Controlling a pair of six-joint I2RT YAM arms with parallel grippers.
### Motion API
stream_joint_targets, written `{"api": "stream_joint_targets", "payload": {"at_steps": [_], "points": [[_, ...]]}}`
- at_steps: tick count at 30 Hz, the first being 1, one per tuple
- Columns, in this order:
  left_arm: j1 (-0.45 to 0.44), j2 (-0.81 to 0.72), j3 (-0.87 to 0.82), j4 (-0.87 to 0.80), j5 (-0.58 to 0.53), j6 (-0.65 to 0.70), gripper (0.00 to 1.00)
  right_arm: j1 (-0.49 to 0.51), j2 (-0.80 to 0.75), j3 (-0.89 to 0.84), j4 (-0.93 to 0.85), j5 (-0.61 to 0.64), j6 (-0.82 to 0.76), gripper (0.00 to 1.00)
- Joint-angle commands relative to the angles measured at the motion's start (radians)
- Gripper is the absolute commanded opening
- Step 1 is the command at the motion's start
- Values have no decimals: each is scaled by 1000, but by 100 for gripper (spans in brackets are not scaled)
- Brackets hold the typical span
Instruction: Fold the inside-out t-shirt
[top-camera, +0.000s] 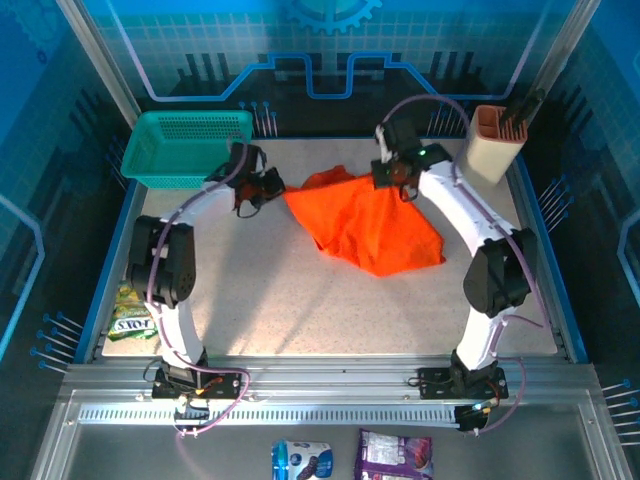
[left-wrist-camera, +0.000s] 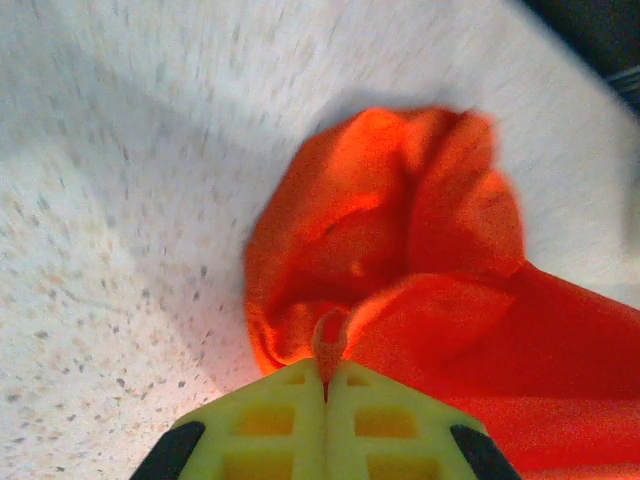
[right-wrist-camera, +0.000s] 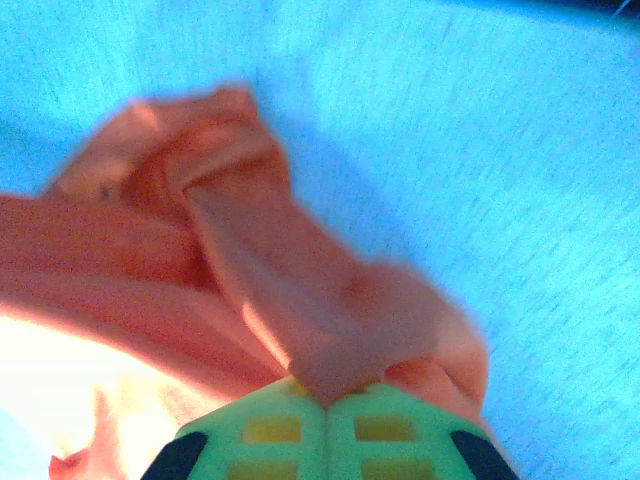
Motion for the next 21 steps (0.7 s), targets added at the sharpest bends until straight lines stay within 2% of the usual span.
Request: {"api": "stream_joint_targets", "payload": {"at_steps": [1,3,6,10,14,17,19,21], "points": [[35,-160,105,-6,23,-26,0,-35,-66,188,-101,-28,-69,0],[57,-222,145,-26,18,-25,0,-52,-72,300,-147,-28,-89,0],[81,-320,180,-50,7,-18,0,-64,-117,376,-169,-22,-111,0],[89,-438,188,-82,-2,16,0,-71,-236,300,-138,-14,-109,0],[86,-548,123,-113,25,19,0,-69,-395,57,-80,-62,-65,0],[61,-628,-20,-161,32,25,0,-67,-501,-154,-67,-113,-19,2],[35,-675,-162,-181,13,11,2,-67,-547,-310,-67,-185,12,13],[15,-709,-343,-181,16,-42,13,-63,-568,-438,-79,-231,57,29]]}}
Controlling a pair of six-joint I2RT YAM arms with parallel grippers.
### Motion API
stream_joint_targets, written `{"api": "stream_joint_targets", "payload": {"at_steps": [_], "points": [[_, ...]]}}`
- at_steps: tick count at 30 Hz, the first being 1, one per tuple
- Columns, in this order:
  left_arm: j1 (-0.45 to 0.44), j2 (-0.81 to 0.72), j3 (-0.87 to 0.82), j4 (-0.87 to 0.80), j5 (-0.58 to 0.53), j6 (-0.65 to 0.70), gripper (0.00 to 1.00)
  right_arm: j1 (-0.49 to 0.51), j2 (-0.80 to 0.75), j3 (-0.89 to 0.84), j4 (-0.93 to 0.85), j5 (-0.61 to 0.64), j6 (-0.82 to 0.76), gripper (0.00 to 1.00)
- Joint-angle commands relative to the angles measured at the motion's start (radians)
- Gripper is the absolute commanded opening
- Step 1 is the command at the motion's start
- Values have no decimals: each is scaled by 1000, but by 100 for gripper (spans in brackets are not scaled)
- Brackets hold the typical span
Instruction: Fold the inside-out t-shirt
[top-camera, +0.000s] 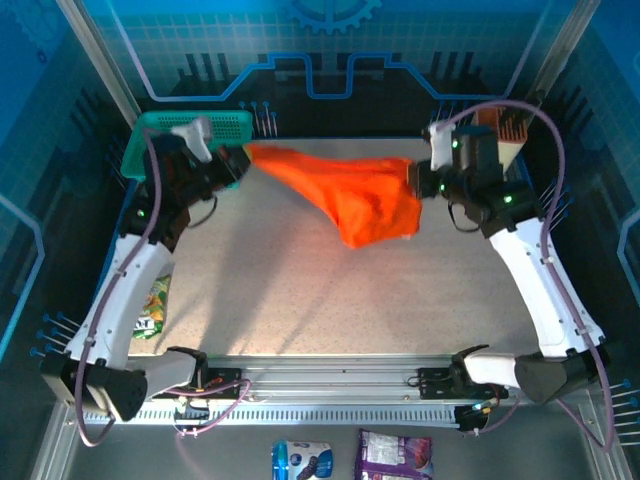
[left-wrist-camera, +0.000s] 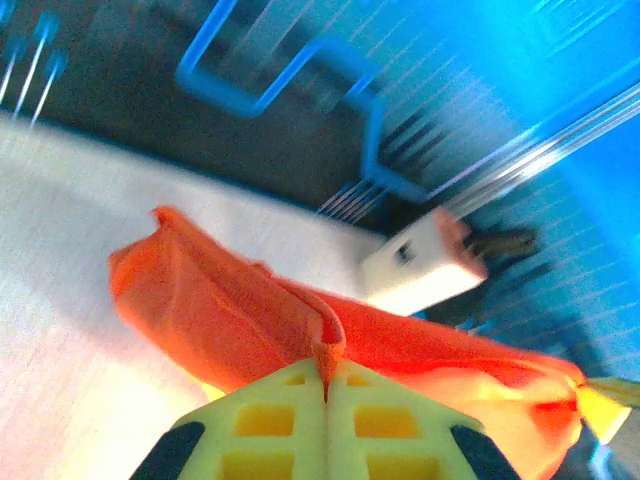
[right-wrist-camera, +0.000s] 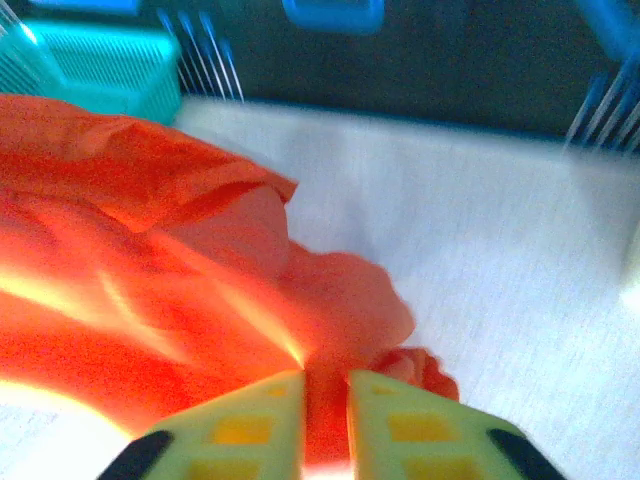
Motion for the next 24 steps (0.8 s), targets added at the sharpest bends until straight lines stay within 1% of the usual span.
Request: {"api": "stream_joint_targets", "payload": {"at_steps": [1,3,4,6,9,11,13,15,18,19,21,24], "points": [[-19,-21,-239,-104,-45,-64,19,-13,-5,-189,-55,-56,91,34],[-46,-40,-379,-93,-62,-111,35,-3,-7,-273,-55,-61,126,43],[-60,-49,-421,-87,-77,-127,38,3,-5,-298,-55,-60,137,45],[-79,-57,-500,-65,-97,-150,42,16,1,-340,-48,-48,154,48],[-93,-35,-520,-66,-117,-138,45,29,23,-373,-37,-38,175,49],[-101,-4,-498,-83,-130,-109,46,37,43,-394,-23,-48,198,49],[-108,36,-471,-93,-136,-77,48,63,60,-419,10,-83,218,52],[-116,88,-422,-100,-138,-44,49,107,82,-434,45,-109,243,57],[-134,177,-333,-103,-133,12,52,182,130,-439,107,-137,286,68],[-140,210,-298,-104,-136,30,53,201,149,-436,125,-146,299,71],[-152,293,-214,-116,-144,65,55,245,187,-425,162,-147,332,74],[-164,418,-71,-137,-166,118,56,306,248,-403,191,-72,381,80]]}}
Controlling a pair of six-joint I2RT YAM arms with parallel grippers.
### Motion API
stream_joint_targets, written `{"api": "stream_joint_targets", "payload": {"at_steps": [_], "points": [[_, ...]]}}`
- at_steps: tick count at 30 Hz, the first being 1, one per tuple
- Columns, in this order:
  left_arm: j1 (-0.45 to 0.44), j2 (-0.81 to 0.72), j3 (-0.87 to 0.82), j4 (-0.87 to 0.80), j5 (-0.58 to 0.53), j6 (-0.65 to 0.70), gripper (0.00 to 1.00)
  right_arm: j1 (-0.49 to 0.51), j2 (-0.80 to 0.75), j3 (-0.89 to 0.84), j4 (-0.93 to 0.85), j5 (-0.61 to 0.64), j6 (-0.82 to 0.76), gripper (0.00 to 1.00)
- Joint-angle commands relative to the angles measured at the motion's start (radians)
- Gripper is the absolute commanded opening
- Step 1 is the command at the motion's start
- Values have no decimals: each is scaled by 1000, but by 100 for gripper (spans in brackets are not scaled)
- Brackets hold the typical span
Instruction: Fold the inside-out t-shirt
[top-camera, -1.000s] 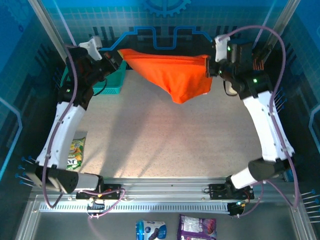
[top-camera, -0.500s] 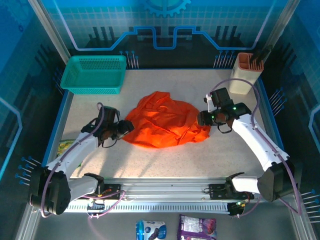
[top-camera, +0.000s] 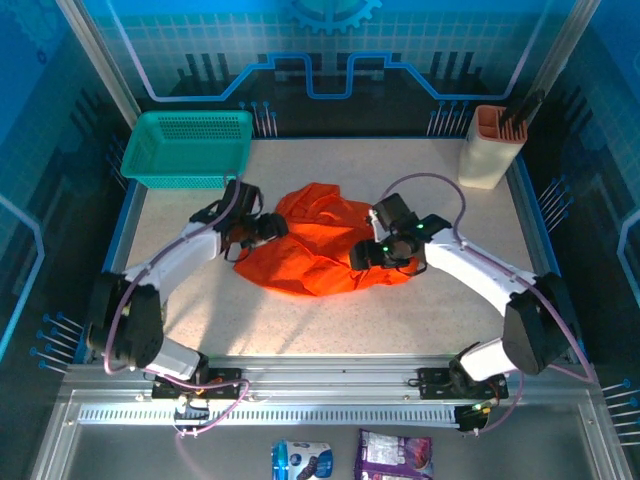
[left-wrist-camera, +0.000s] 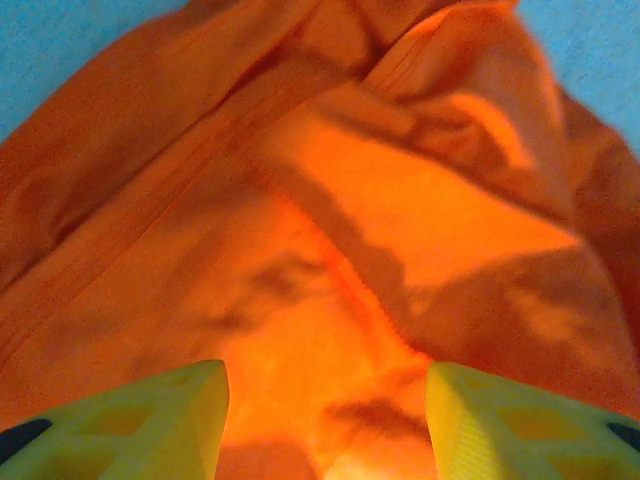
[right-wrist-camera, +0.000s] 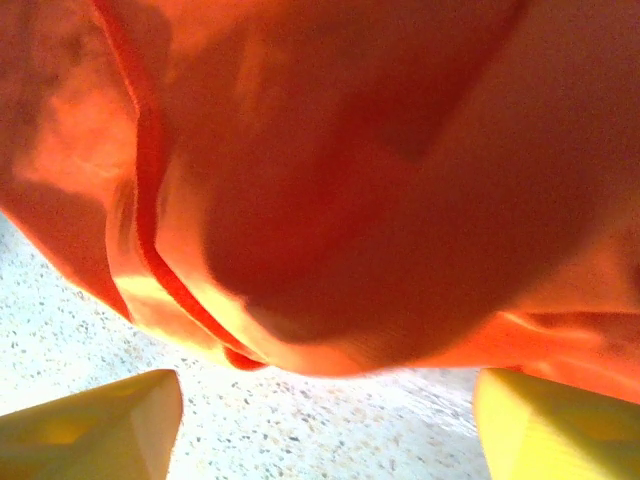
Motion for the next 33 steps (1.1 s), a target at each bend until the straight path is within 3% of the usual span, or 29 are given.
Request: {"api": "stream_joint_targets", "payload": {"at_steps": [1,3,5,9,12,14,18,20,26,29,33], "points": [[-14,114,149,-34,-40,114,57,55,64,35,64,50,83,80],[-20,211,268,-79,-91,170,59,79,123,61,62,88,92,79],[-20,301,377,-121,-127,215,60,96,165,73,63,107,92,70],[-20,499,621,-217,-124,276,61,107,181,49,72,109,95,24],[-20,613,764,-271,-112,291,62,89,138,-5,65,123,89,0],[-20,683,854,-299,-79,292,63,52,102,-47,52,124,87,0],[-26,784,985,-273,167,265,61,-56,9,-130,49,111,68,0],[-48,825,1039,-262,222,268,60,-114,-25,-158,47,104,44,0],[-116,976,1253,-388,168,303,51,-209,-56,-169,29,86,-3,0],[-130,1009,1290,-434,99,300,47,-222,-57,-160,19,87,-14,0],[-143,1011,1269,-444,47,303,50,-238,-50,-155,20,86,-24,0]]}}
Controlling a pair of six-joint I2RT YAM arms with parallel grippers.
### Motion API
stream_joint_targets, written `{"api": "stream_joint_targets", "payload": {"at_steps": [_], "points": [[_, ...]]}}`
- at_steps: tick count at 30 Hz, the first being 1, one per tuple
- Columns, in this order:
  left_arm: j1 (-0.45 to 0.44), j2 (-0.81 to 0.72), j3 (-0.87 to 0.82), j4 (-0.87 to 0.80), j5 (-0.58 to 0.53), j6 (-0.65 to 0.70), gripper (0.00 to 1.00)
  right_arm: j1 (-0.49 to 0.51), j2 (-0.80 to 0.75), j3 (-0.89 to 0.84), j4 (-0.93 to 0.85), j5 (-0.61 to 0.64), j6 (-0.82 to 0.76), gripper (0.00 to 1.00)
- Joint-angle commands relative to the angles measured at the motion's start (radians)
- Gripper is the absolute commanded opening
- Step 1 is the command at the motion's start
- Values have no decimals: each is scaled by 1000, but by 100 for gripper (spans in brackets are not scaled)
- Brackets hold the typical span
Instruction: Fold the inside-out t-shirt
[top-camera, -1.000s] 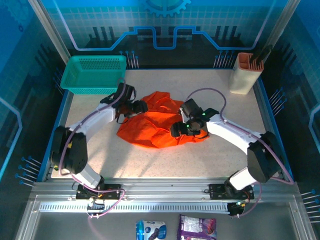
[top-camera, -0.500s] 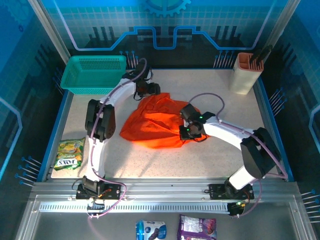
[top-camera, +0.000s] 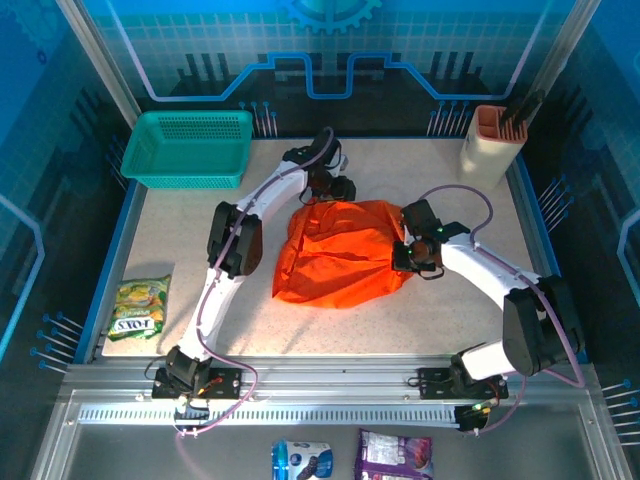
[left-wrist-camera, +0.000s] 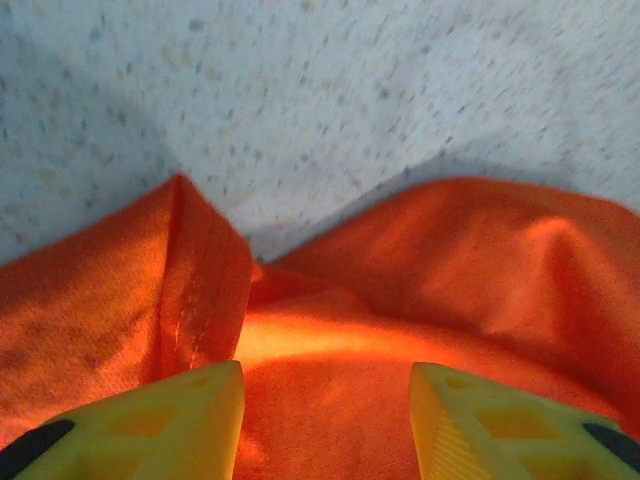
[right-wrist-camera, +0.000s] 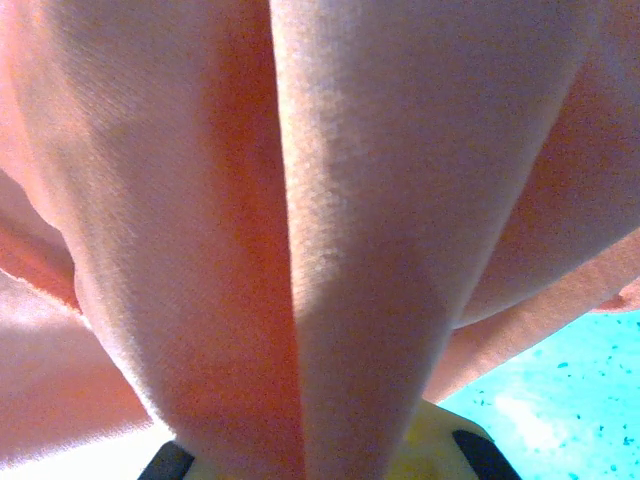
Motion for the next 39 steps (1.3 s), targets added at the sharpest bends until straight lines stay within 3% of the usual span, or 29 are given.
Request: {"api": "stream_joint_targets", "payload": {"at_steps": [1,5,8,13,20,26,28,35,39], "points": [[3,18,10,-62,-56,23,50,-26,-10,6,-24,-15,-28,0],[-2,31,16,-87,-132,42,46,-42,4,31,-26,-17,-41,0],[-1,22,15,-93,-146,59,29,-62,13,63,-27,-14,-54,0],[16,-20,-42,-18,6,13,13,-107,40,152,-39,-15,-89,0],[28,-23,-58,13,35,-30,26,-146,65,269,-74,-26,-130,0],[27,18,-34,2,0,-17,37,-145,54,260,-81,-38,-131,0],[26,26,-31,-2,1,-11,34,-146,48,252,-80,-39,-127,0],[26,4,-45,16,16,-8,12,-146,42,250,-76,-32,-125,0],[28,-35,-56,37,17,-13,5,-150,52,275,-76,-22,-133,0]]}}
